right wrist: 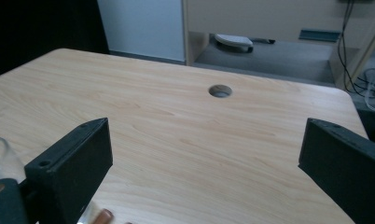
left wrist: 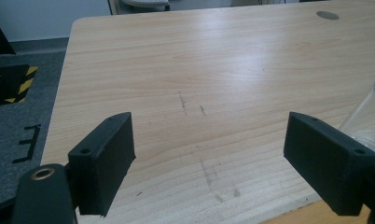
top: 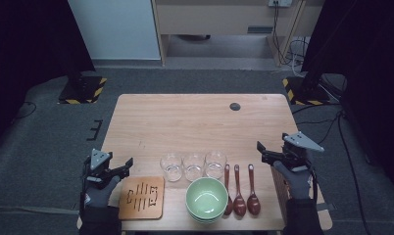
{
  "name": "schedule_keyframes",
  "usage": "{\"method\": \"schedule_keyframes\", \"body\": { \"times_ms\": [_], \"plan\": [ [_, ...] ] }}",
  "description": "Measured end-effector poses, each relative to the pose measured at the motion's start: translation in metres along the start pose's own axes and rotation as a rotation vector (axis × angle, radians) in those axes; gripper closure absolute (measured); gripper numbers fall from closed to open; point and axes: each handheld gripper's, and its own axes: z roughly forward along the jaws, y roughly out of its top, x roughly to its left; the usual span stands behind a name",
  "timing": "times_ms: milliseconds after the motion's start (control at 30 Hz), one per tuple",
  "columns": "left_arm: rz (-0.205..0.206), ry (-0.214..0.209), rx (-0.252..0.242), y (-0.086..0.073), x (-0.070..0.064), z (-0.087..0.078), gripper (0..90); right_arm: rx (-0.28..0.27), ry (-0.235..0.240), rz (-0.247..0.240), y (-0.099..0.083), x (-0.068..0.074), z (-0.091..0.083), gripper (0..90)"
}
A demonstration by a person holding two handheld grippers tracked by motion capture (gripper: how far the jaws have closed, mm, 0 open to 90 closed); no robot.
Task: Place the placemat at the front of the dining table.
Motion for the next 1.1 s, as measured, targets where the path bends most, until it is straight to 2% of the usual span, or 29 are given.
{"method": "schedule_keyframes", "body": {
  "times_ms": [100, 133, 200, 333, 367, 533, 600, 833, 1100],
  "plan": [
    [-0.003, 0.0, -0.007, -0.002, 0.0, -0.001, 15.5, -0.028, 0.016, -0.004, 0.009, 0.01, 0.002, 2.3],
    [-0.002, 0.001, -0.006, -0.002, 0.001, -0.001, 15.4, -0.051, 0.032, -0.006, 0.015, 0.018, 0.003, 2.1],
    [-0.004, 0.002, -0.008, -0.003, 0.001, -0.002, 15.2, -0.058, 0.04, -0.007, 0.018, 0.022, 0.005, 1.7],
    [-0.001, 0.003, -0.006, -0.006, 0.001, -0.004, 14.4, -0.077, 0.052, -0.043, 0.032, 0.04, 0.008, 1.3],
    [-0.001, 0.004, -0.007, -0.006, 0.001, -0.004, 14.4, -0.077, 0.052, -0.043, 0.032, 0.04, 0.008, 1.3],
    [-0.004, 0.006, -0.004, -0.01, 0.002, -0.006, 13.8, -0.114, 0.064, -0.074, 0.04, 0.057, 0.011, 2.3],
    [-0.002, 0.004, -0.003, -0.01, 0.002, -0.006, 13.5, -0.113, 0.076, -0.084, 0.045, 0.066, 0.014, 1.9],
    [0.004, 0.0, -0.002, -0.013, 0.002, -0.006, 12.8, -0.124, 0.087, -0.099, 0.056, 0.086, 0.018, 1.8],
    [0.008, -0.006, 0.006, -0.018, 0.003, -0.005, 12.1, -0.159, 0.105, -0.126, 0.068, 0.116, 0.026, 1.2]
  ]
}}
